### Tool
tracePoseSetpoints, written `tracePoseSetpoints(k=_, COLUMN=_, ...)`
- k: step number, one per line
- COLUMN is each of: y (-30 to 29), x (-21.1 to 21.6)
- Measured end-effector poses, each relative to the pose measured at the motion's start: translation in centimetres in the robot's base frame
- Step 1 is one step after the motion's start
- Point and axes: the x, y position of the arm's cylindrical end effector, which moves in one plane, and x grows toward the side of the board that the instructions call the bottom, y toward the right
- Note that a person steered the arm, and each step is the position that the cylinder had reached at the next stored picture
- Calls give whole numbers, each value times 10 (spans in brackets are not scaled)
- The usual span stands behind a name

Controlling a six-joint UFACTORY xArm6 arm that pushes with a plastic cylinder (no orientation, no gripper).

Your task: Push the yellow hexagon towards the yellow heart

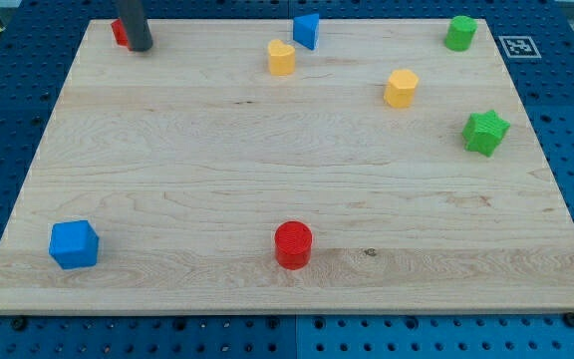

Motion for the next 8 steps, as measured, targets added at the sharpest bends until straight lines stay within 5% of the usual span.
tracePoseSetpoints(k=2, y=30, x=2)
tracePoseSetpoints(k=4, y=155, x=14)
tracePoseSetpoints(k=8, y=259, x=28)
